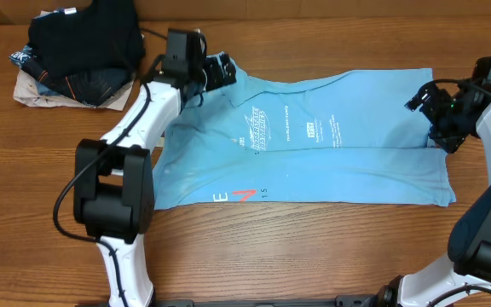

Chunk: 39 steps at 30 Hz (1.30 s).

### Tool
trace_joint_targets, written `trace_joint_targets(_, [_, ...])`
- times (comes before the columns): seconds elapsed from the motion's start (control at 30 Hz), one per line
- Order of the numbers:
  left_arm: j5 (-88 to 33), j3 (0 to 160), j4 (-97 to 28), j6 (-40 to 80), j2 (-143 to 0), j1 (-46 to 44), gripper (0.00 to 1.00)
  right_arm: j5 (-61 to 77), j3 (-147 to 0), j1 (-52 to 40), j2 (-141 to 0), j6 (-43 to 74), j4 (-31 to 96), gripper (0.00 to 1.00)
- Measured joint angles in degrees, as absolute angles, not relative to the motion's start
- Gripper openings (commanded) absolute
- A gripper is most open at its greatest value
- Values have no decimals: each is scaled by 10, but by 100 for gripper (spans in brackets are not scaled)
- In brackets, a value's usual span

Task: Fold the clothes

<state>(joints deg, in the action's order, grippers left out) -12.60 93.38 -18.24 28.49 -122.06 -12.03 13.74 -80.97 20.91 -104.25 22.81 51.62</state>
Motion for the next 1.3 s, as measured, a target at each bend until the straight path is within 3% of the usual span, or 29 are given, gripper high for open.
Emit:
trace_joint_targets(0.6, [-133,998,-173,283,-1316,-120,92,137,-809,209,-1042,227,519,100])
trace_joint_targets(0.7, [-133,998,-165,283,-1316,-120,83,138,-809,209,-1042,227,519,100])
trace_joint_targets(0.9, [-133,998,-157,281,-1317,-120,77,137,-809,209,-1042,226,519,100])
trace_joint_targets(1.03, [-133,998,-146,281,-1317,-120,68,137,-809,209,-1042,227,519,100])
trace_joint_targets(1.3, [-133,999,-145,281,-1327,-120,71,138,-809,209,-1042,227,520,100])
